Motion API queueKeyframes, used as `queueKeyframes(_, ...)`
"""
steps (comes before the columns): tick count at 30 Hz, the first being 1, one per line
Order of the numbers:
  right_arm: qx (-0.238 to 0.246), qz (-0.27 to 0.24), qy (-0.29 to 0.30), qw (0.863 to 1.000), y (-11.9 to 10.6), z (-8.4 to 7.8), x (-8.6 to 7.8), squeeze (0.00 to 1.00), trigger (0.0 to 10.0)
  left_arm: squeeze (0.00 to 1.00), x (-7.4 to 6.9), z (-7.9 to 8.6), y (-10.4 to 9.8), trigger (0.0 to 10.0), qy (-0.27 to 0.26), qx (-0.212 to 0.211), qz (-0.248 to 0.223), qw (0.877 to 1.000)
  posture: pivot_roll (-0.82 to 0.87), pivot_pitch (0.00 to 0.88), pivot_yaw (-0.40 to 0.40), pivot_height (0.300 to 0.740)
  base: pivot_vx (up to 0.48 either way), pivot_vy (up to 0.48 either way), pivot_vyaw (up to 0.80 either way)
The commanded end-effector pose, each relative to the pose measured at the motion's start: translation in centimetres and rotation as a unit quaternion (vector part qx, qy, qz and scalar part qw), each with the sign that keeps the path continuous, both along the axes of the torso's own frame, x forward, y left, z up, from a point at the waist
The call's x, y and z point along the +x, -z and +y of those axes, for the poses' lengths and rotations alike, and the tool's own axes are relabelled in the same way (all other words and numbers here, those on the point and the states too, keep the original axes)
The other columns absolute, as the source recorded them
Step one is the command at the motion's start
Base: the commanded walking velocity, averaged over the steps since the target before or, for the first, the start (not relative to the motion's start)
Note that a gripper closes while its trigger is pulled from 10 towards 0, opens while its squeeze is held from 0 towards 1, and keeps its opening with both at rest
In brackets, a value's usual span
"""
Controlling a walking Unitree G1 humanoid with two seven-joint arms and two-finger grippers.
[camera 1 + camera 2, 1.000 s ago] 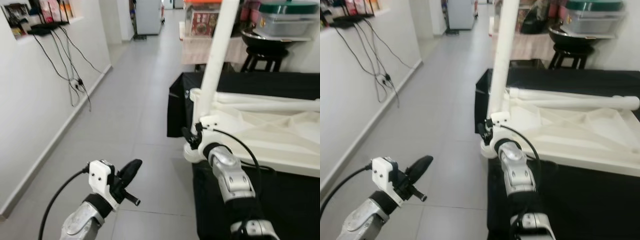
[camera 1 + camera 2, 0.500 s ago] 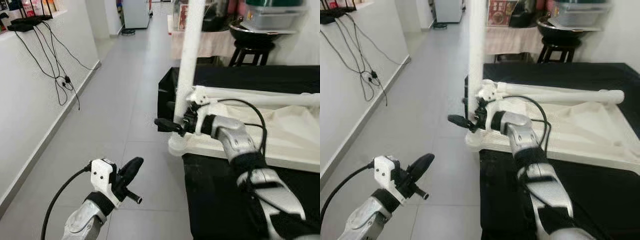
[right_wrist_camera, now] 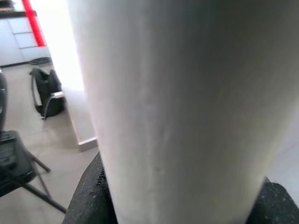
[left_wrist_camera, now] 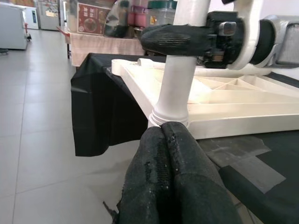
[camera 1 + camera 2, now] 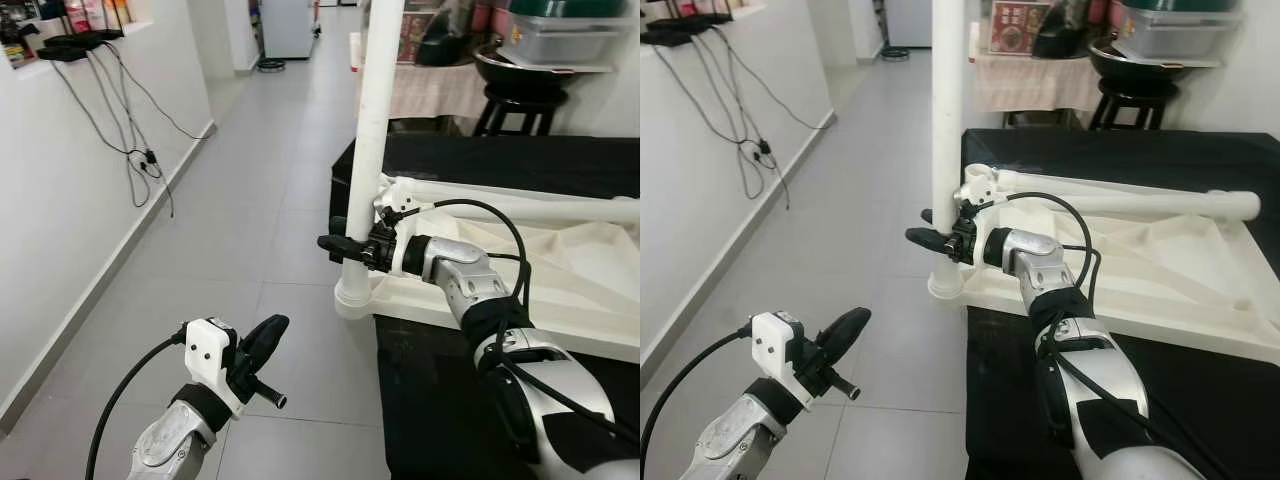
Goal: Building children table
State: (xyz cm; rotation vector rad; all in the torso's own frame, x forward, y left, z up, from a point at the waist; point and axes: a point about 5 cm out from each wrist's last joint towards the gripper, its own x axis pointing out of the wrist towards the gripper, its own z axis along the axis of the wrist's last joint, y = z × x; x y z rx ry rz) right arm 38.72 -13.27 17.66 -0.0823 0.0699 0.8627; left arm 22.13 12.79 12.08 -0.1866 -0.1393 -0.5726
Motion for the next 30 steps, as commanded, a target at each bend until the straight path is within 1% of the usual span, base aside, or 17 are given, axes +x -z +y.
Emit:
queueKeyframes(1,-0.023,0.040,0.054,0.997,2.4,-0.9,-0.3,0.00,0.0,0.00,-0.2,0.1,0.3,10.0,-0.005,0.001,0.004,1.000,0.08,0.000,-0.040,0.740,0.000,0.000,0.00)
queueKeyframes(2,-0.023,0.049,0.287,0.956,4.8,-3.3,-0.5,0.00,0.0,0.00,-0.4,0.2,0.3,10.0,-0.007,-0.001,0.003,1.000,0.08,0.000,-0.046,0.740,0.000,0.000,0.00)
queueKeyframes(3,-0.017,0.096,0.361,0.928,8.0,-3.3,-2.9,0.00,0.0,0.00,-0.4,0.4,0.2,10.0,-0.008,-0.001,0.003,1.000,0.07,0.000,-0.031,0.740,0.000,0.000,0.00)
queueKeyframes(4,-0.032,0.114,0.384,0.916,9.6,-3.2,-5.5,0.00,0.0,0.00,-0.5,0.5,0.2,10.0,-0.006,0.001,0.003,1.000,0.04,0.000,-0.017,0.740,0.000,0.000,0.00)
queueKeyframes(5,-0.037,0.122,0.378,0.917,10.1,-2.9,-7.2,0.00,0.0,0.00,-0.5,0.5,0.2,10.0,-0.005,0.003,0.004,1.000,0.04,0.000,-0.017,0.740,0.000,0.000,0.00)
queueKeyframes(8,-0.037,0.116,0.351,0.928,9.4,-2.8,-7.3,0.00,0.0,0.00,-0.5,0.5,0.3,10.0,0.001,0.001,0.006,1.000,0.03,0.000,-0.009,0.740,0.000,0.000,0.00)
queueKeyframes(11,-0.040,0.079,0.359,0.929,7.3,-3.9,-5.5,0.00,0.0,0.00,-0.2,0.6,0.3,10.0,0.011,-0.012,0.012,1.000,0.02,0.000,-0.013,0.740,0.000,0.000,0.00)
queueKeyframes(15,-0.036,0.073,0.362,0.929,7.0,-3.9,-5.0,0.00,0.0,0.00,-0.2,0.5,0.3,10.0,0.013,-0.011,0.012,1.000,0.02,0.000,-0.012,0.740,0.000,0.000,0.00)
queueKeyframes(16,-0.022,0.074,0.339,0.938,6.4,-3.3,-4.1,0.00,10.0,0.00,-0.1,0.6,0.2,10.0,0.005,-0.011,0.009,1.000,0.03,0.000,-0.013,0.740,0.000,0.000,0.00)
queueKeyframes(17,0.002,0.065,0.321,0.945,5.5,-2.6,-3.6,0.72,10.0,0.00,0.0,0.6,0.2,10.0,-0.001,-0.010,0.006,1.000,0.03,0.000,-0.014,0.740,0.000,0.000,0.00)
queueKeyframes(18,0.018,0.054,0.292,0.955,4.5,-2.0,-3.1,1.00,10.0,0.00,0.0,0.7,0.2,10.0,-0.004,-0.009,0.005,1.000,0.03,0.000,-0.014,0.740,0.000,0.000,0.00)
queueKeyframes(23,0.073,0.035,0.235,0.969,2.0,-1.2,-2.8,1.00,10.0,0.00,0.2,0.7,0.2,10.0,-0.005,-0.009,0.004,1.000,0.03,0.000,-0.014,0.740,0.000,0.000,0.00)
queueKeyframes(24,0.097,0.032,0.192,0.976,1.2,-1.2,-2.7,1.00,10.0,0.00,0.2,0.6,0.3,10.0,-0.004,-0.009,0.004,1.000,0.03,0.000,-0.015,0.740,0.000,0.000,0.00)
queueKeyframes(26,0.097,0.032,0.192,0.976,1.2,-1.2,-2.7,1.00,10.0,0.00,0.2,0.6,0.3,10.0,-0.004,-0.009,0.004,1.000,0.03,0.000,-0.015,0.740,0.000,0.000,0.00)
queueKeyframes(27,0.108,0.019,0.146,0.983,0.5,-1.3,-2.7,0.49,10.0,0.00,0.2,0.5,0.3,10.0,-0.003,-0.008,0.004,1.000,0.04,0.000,-0.018,0.740,0.000,0.000,0.00)
queueKeyframes(29,0.108,0.019,0.146,0.983,0.5,-1.3,-2.7,0.49,10.0,0.00,0.2,0.5,0.3,10.0,-0.003,-0.008,0.004,1.000,0.04,0.000,-0.018,0.740,0.000,0.000,0.00)
queueKeyframes(30,0.096,0.002,0.092,0.991,0.1,-1.8,-2.6,0.00,10.0,0.00,0.3,0.5,0.2,10.0,-0.002,-0.008,0.003,1.000,0.04,0.000,-0.020,0.740,0.000,0.000,0.00)
